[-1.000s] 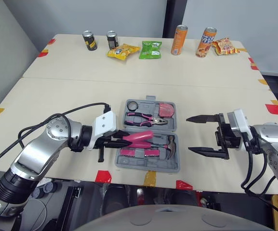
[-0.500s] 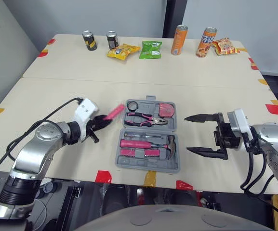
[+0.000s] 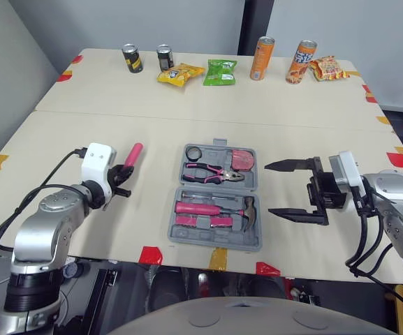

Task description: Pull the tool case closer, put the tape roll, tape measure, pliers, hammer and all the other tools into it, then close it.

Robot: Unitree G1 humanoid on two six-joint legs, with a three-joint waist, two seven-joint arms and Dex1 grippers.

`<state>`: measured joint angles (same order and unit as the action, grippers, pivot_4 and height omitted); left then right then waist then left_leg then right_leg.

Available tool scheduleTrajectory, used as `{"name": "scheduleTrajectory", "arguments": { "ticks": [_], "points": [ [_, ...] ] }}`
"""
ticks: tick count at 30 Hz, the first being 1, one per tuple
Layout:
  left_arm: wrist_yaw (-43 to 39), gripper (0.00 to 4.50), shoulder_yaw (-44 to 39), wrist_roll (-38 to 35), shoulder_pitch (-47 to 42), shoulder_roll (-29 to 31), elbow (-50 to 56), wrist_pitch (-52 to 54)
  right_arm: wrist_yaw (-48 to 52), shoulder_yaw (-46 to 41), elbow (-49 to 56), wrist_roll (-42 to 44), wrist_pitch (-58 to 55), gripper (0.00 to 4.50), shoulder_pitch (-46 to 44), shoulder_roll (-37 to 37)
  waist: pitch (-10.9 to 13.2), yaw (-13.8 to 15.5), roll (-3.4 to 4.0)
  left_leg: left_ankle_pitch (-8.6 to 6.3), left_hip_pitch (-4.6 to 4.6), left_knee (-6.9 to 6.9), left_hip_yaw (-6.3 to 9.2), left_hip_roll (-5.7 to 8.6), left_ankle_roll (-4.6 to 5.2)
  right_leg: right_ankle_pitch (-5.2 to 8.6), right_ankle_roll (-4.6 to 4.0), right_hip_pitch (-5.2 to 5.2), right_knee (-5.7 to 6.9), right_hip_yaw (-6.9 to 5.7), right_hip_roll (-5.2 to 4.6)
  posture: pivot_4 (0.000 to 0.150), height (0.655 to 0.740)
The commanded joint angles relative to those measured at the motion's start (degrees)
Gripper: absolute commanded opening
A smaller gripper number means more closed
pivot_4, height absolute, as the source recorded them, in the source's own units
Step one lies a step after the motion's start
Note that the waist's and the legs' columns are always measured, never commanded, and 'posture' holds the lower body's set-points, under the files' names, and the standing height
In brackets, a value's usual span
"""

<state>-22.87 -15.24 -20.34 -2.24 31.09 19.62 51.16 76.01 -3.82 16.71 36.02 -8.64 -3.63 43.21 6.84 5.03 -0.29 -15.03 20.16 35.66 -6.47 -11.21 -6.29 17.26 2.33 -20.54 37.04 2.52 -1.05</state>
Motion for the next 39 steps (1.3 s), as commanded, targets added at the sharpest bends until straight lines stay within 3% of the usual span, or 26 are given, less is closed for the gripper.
{"name": "scheduleTrajectory", "arguments": {
  "ticks": [1, 18, 20, 29, 33, 39],
  "points": [
    [0.9, 0.42, -1.7, 0.5, -0.1, -1.1, -3.0, -3.1, 0.1, -0.6, 1.0, 0.4, 0.3, 4.5, -0.5, -0.2, 0.0, 0.0, 0.0, 0.0, 0.01, 0.0, 0.0, 0.0, 0.0, 0.0, 0.0, 0.0, 0.0, 0.0, 0.0, 0.15, 0.74],
    [3.7, 0.42, 0.8, 0.8, 4.8, -5.9, -2.6, -4.4, -0.5, -1.0, 2.8, 0.8, -0.4, 4.5, 0.5, 0.1, 0.0, 0.0, 0.0, 0.0, 0.03, -0.01, 0.02, 0.0, -0.01, 0.0, 0.0, 0.01, -0.02, -0.02, -0.01, 0.15, 0.74],
    [3.6, 1.45, 0.7, 0.3, 4.9, -6.2, -2.3, -4.4, -0.5, -0.9, 2.7, 0.8, -0.4, 4.5, 0.3, 0.0, 0.0, 0.0, 0.0, 0.0, 0.01, -0.01, 0.03, 0.0, -0.01, 0.0, 0.0, 0.02, -0.01, -0.02, -0.02, 0.15, 0.74],
    [2.2, 4.47, -2.1, -2.2, 6.4, -4.8, 1.6, -4.5, -0.3, -0.8, 2.2, 0.6, -0.2, 4.5, 0.3, -0.1, 0.0, -0.3, -0.01, 0.0, -0.01, -0.03, 0.03, 0.0, 0.0, 0.0, 0.0, 0.03, -0.01, -0.02, -0.02, 0.15, 0.74],
    [-5.1, 4.47, -2.8, -3.1, 8.6, 0.6, 5.9, -9.9, -0.3, -0.9, 2.4, 0.6, -0.2, 4.5, 0.5, -0.1, 0.1, -0.4, -0.06, 0.0, -0.01, -0.05, 0.06, 0.0, 0.0, 0.0, 0.0, 0.03, -0.04, -0.05, -0.02, 0.15, 0.74],
    [-25.6, 4.47, -1.2, -0.2, 6.6, 18.1, 3.2, -25.7, 0.0, -0.2, 1.4, 0.3, 0.1, 4.5, -0.5, -0.5, 0.1, -0.2, -0.05, 0.0, -0.07, -0.13, 0.08, -0.01, 0.02, 0.0, 0.0, 0.03, -0.1, -0.09, -0.02, 0.15, 0.74]
  ]
}}
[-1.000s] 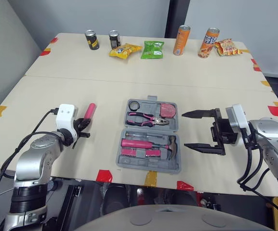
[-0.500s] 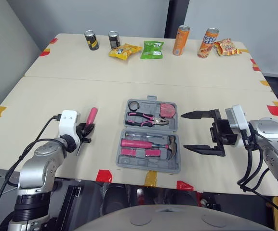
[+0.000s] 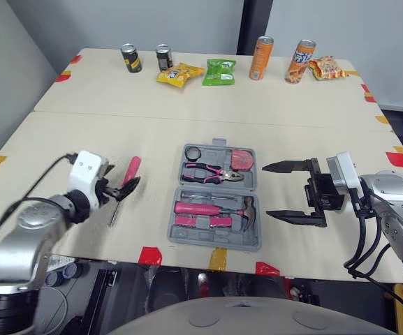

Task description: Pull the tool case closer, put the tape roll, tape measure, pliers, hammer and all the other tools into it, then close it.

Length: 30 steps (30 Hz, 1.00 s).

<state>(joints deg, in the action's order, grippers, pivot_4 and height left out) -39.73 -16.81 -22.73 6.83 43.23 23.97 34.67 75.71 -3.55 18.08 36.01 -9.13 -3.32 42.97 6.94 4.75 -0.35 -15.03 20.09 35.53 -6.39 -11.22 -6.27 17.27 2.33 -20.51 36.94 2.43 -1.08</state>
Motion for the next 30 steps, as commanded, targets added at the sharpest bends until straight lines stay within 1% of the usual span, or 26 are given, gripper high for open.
{"name": "scheduleTrajectory", "arguments": {
  "ticks": [1, 2, 4, 5, 7, 10, 13, 15, 18, 21, 23, 26, 30],
  "points": [
    [-11.7, 4.47, 1.8, 4.4, -3.6, 8.9, -3.6, -13.5, 0.4, -0.2, -0.2, 0.1, 0.7, 4.5, -1.2, -0.4, 0.0, 0.1, 0.01, 0.0, -0.01, -0.01, -0.01, 0.01, 0.01, 0.0, 0.0, 0.0, -0.02, -0.01, -0.02, 0.15, 0.74],
    [-14.8, 4.47, 3.3, 6.5, -4.8, 11.6, -6.3, -18.3, 0.5, 0.0, -0.4, 0.0, 0.7, 4.5, -1.5, -0.6, 0.0, 0.1, 0.02, 0.01, -0.04, -0.01, 0.0, 0.01, 0.01, 0.0, 0.0, -0.01, -0.02, -0.02, -0.02, 0.15, 0.74],
    [-24.2, 4.47, 8.9, 12.8, -9.8, 19.1, -13.9, -33.1, 0.6, 0.4, -0.7, -0.2, 0.8, 4.5, -2.1, -1.0, 0.0, 0.0, 0.03, 0.01, -0.05, -0.03, -0.05, 0.01, 0.03, 0.0, 0.0, -0.01, -0.01, 0.02, -0.02, 0.15, 0.74],
    [-28.0, 4.47, 11.6, 15.3, -12.4, 21.8, -17.3, -39.6, 0.6, 0.6, -0.9, -0.3, 0.8, 4.5, -2.3, -1.2, 0.1, 0.0, 0.04, 0.01, -0.06, -0.04, -0.02, 0.0, 0.03, 0.0, 0.0, -0.04, -0.04, -0.02, -0.01, 0.15, 0.74],
    [-32.9, 4.47, 16.4, 19.3, -18.3, 24.7, -23.7, -49.6, 0.7, 0.9, -1.3, -0.6, 1.0, 4.5, -2.8, -1.5, 0.1, 0.0, 0.04, 0.02, -0.06, -0.07, -0.08, 0.0, 0.05, 0.0, 0.0, -0.09, -0.01, 0.03, -0.01, 0.15, 0.74],
    [-40.3, 4.47, 23.4, 22.9, -29.3, 25.4, -31.8, -59.8, 0.7, 1.3, -2.0, -0.9, 1.3, 4.5, -3.7, -1.8, 0.1, 0.2, 0.05, 0.03, -0.06, -0.05, -0.28, 0.02, 0.05, 0.0, 0.01, -0.28, 0.19, 0.17, -0.03, 0.15, 0.74],
    [-47.8, 4.47, 30.4, 25.5, -38.7, 23.9, -39.8, -75.1, 0.7, 1.7, -2.4, -1.2, 1.5, 4.5, -4.3, -2.1, 0.1, 0.5, 0.08, 0.05, -0.06, 0.02, -0.4, 0.03, 0.04, 0.01, -0.01, -0.42, 0.48, 0.24, 0.0, 0.15, 0.74],
    [-50.9, 4.47, 35.3, 26.8, -43.6, 23.4, -45.0, -84.0, 0.8, 1.8, -2.7, -1.4, 1.7, 4.5, -4.8, -2.3, 0.1, 0.6, 0.09, 0.05, -0.07, 0.03, -0.48, 0.02, 0.04, 0.01, -0.02, -0.47, 0.6, 0.32, 0.03, 0.15, 0.74],
    [-52.8, 4.47, 43.0, 27.3, -50.3, 23.4, -52.0, -94.1, 0.9, 1.9, -3.3, -1.7, 1.9, 4.5, -5.4, -2.6, 0.1, 0.8, 0.09, 0.05, -0.03, 0.05, -0.55, 0.0, 0.0, 0.01, -0.02, -0.48, 0.7, 0.41, 0.07, 0.15, 0.74],
    [-52.8, 4.47, 49.2, 30.4, -56.5, 22.5, -58.4, -102.0, 1.1, 2.2, -3.6, -1.9, 2.1, 4.5, -5.8, -2.8, 0.1, 1.1, 0.09, 0.03, -0.02, 0.1, -0.55, 0.0, -0.03, 0.01, -0.02, -0.48, 0.94, 0.37, 0.11, 0.15, 0.74],
    [-52.6, 4.47, 51.2, 31.7, -59.4, 20.6, -62.0, -106.1, 1.0, 2.3, -3.6, -2.0, 2.2, 4.5, -5.9, -2.9, 0.1, 1.4, 0.08, 0.03, 0.0, 0.13, -0.55, 0.0, -0.06, 0.01, -0.01, -0.48, 0.96, 0.36, 0.13, 0.15, 0.74],
    [-50.8, 4.47, 54.2, 34.6, -62.3, 19.3, -66.7, -111.8, 1.1, 2.3, -3.8, -2.1, 2.3, 4.5, -6.1, -3.2, 0.1, 1.7, 0.08, 0.02, 0.0, 0.18, -0.55, 0.0, -0.07, 0.01, -0.01, -0.48, 0.98, 0.35, 0.13, 0.15, 0.74],
    [-46.6, 4.47, 56.5, 40.5, -65.1, 17.4, -71.4, -118.3, 1.1, 2.3, -3.9, -2.3, 2.4, 4.5, -6.2, -3.4, 0.1, 1.8, 0.08, 0.01, 0.01, 0.18, -0.56, -0.04, -0.1, 0.01, -0.01, -0.49, 1.03, 0.34, 0.18, 0.15, 0.74]
  ]
}}
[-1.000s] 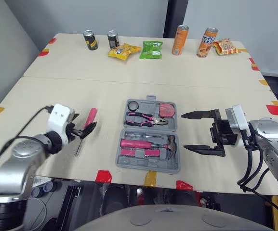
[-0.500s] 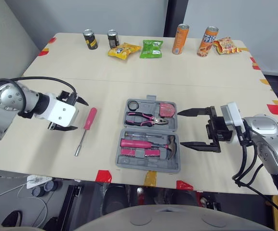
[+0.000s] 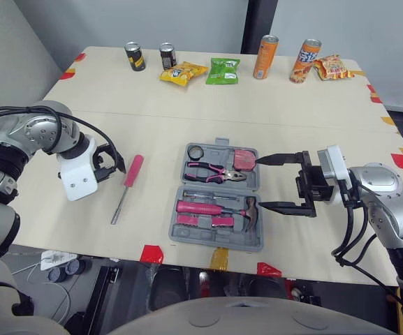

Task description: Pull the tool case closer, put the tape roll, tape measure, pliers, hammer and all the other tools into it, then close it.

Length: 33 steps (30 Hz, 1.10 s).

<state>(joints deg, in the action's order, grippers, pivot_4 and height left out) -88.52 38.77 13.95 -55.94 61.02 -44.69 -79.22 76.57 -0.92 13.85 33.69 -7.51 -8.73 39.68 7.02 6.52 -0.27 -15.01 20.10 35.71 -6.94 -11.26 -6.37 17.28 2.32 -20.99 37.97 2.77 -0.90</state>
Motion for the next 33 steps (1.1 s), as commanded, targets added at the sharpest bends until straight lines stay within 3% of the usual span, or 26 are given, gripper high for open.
{"name": "scheduleTrajectory", "arguments": {
  "ticks": [1, 9, 17, 22, 33],
  "points": [
    [3.2, 4.47, 1.2, 5.5, -3.1, -1.0, -3.8, -5.6, 0.2, -0.3, 0.3, 0.0, 0.8, 4.5, -0.8, -0.2, 0.0, 0.1, 0.0, 0.0, -0.01, 0.01, 0.0, 0.0, 0.0, 0.0, 0.0, 0.0, 0.01, 0.01, -0.01, 0.15, 0.74],
    [18.1, 4.47, -0.1, 24.9, -6.8, -6.2, -8.9, -9.8, 0.1, 0.0, 0.2, -0.2, 0.7, 4.5, -1.4, -0.7, 0.0, 0.3, -0.01, 0.0, 0.04, 0.1, 0.0, 0.0, 0.0, 0.0, 0.0, 0.01, 0.08, 0.02, 0.02, 0.15, 0.74],
    [37.5, 4.47, 0.8, 43.8, -7.6, -7.5, -6.3, -8.0, -0.3, -0.1, 0.9, -0.1, 0.5, 4.5, -1.2, -0.8, 0.0, 0.2, -0.01, 0.0, 0.06, 0.13, 0.04, -0.01, 0.0, 0.0, 0.0, 0.02, 0.09, 0.04, 0.05, 0.15, 0.74],
    [44.0, 4.47, 1.5, 47.5, -5.4, -7.4, -2.1, -7.6, -0.8, -0.1, 1.3, -0.1, 0.5, 4.5, -0.8, -0.8, 0.0, 0.2, -0.02, 0.0, 0.11, 0.18, 0.09, -0.01, 0.0, 0.0, 0.0, 0.04, 0.09, 0.07, 0.16, 0.15, 0.74],
    [47.6, 4.47, 3.8, 50.1, -3.3, -6.8, 2.4, -5.9, -1.3, -0.1, 1.7, 0.0, 0.4, 4.5, -0.8, -0.9, 0.0, 0.3, -0.01, 0.0, 0.1, 0.23, 0.11, 0.0, -0.01, 0.0, -0.01, 0.04, 0.14, 0.1, 0.22, 0.15, 0.74]
  ]
}}
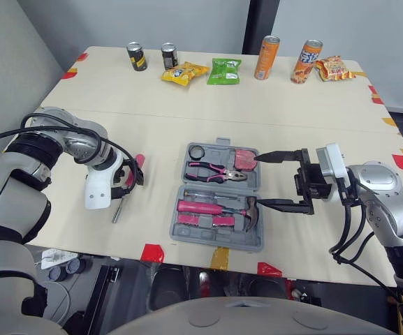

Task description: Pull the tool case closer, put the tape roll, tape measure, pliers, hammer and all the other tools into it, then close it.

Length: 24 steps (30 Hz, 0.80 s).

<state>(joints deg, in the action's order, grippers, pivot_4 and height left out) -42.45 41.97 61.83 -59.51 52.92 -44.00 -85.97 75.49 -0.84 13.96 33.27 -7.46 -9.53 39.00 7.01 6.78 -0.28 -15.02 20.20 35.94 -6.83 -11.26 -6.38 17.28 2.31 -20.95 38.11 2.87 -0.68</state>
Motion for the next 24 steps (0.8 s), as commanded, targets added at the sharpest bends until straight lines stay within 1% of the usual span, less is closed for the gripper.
{"name": "scheduleTrajectory", "arguments": {
  "ticks": [1, 11, 17, 20, 24],
  "points": [
    [2.4, 4.47, 0.7, 3.0, 0.2, 1.1, 1.9, 1.5, -0.3, -0.2, 1.6, 0.4, 0.3, 4.5, 0.0, -0.2, 0.0, 0.0, 0.0, 0.0, 0.0, 0.0, 0.0, 0.0, 0.0, 0.0, 0.0, 0.0, 0.0, 0.0, 0.0, 0.15, 0.74],
    [11.0, 4.47, 3.6, 10.8, -2.5, -0.9, 1.2, 6.0, -0.5, 0.0, 1.6, 0.3, 0.4, 4.5, -0.1, -0.6, 0.0, 0.1, 0.0, 0.0, 0.02, 0.02, 0.02, 0.0, 0.0, 0.0, 0.0, 0.0, 0.01, -0.01, 0.0, 0.15, 0.74],
    [14.2, 4.47, 5.5, 12.7, -2.9, -1.7, 1.3, 7.3, -0.6, 0.2, 1.7, 0.3, 0.4, 4.5, -0.2, -0.8, 0.0, 0.1, 0.01, 0.0, 0.02, 0.05, 0.02, 0.0, -0.01, 0.0, 0.0, 0.01, 0.02, 0.02, 0.04, 0.15, 0.74],
    [15.8, 3.65, 6.1, 13.7, -2.8, -1.5, 1.3, 7.5, -0.3, 0.2, 1.8, 0.5, 0.2, 4.5, 0.0, -0.6, 0.0, 0.2, 0.03, 0.0, 0.01, 0.05, 0.02, 0.0, -0.01, 0.0, 0.0, 0.02, 0.03, 0.02, 0.04, 0.15, 0.74],
    [17.3, 2.21, 6.8, 14.4, -2.5, -1.3, 1.2, 8.1, 0.4, 0.4, 1.2, -0.2, 0.6, 4.5, 0.3, 0.1, 0.0, 0.5, 0.05, 0.0, 0.0, 0.06, 0.02, 0.01, -0.01, 0.0, 0.0, 0.03, 0.03, 0.01, 0.02, 0.15, 0.74]
  ]
}}
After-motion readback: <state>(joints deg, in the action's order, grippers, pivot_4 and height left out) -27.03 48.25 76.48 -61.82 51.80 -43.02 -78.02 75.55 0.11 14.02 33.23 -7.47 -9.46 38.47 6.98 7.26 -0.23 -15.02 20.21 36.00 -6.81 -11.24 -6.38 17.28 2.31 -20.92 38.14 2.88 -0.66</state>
